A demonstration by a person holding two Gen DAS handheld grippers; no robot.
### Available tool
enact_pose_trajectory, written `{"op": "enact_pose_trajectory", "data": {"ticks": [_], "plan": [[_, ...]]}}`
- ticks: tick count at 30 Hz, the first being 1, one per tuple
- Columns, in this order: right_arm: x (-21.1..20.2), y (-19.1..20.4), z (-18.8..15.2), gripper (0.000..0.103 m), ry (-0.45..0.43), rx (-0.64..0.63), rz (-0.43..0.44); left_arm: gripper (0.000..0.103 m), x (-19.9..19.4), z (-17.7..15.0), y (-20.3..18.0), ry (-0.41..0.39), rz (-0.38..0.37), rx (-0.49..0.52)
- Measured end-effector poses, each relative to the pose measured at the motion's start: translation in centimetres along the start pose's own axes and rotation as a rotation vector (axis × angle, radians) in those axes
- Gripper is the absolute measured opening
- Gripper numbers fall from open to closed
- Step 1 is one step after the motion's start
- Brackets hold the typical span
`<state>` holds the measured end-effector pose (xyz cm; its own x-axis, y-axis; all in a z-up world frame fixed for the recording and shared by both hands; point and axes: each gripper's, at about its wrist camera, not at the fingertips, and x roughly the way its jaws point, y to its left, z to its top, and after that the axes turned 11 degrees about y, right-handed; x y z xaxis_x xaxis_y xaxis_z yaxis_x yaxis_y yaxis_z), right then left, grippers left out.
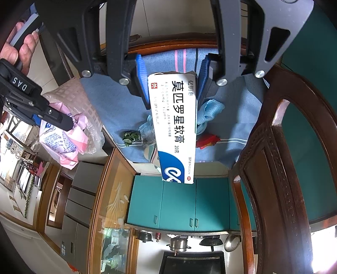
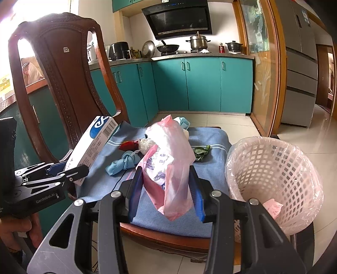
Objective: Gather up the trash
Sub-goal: 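Move the small pink bag over the wastebasket and open the right tool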
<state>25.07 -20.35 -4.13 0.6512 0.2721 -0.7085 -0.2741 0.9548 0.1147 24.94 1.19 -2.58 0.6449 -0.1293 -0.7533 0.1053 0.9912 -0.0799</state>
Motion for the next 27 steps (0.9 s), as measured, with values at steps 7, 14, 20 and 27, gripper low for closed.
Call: {"op": "enact_pose_trajectory", "data": {"ticks": [7,14,20,27], "plan": [[-1.1,-5.1,1.4,0.043,-0.057,0.082,-0.111,0.041,0.1,-0.2,0.0,0.004,0.005,0.001],[-0.4,-12.8,1.8,0.066,-0.033,0.221,-0.271,0.041,0.5,-0.3,-0.4,0.013,0.006,0.009],[-4.2,-12.9,1.1,0.087,-0.195,0.263,-0.276,0.041,1.2,-0.2,-1.7,0.022,-0.004,0.039],[-7.4,-14.8,0.6,0.091,-0.358,0.398,-0.252,0.041,2.5,0.3,-7.2,0.019,-0.095,0.144]]}}
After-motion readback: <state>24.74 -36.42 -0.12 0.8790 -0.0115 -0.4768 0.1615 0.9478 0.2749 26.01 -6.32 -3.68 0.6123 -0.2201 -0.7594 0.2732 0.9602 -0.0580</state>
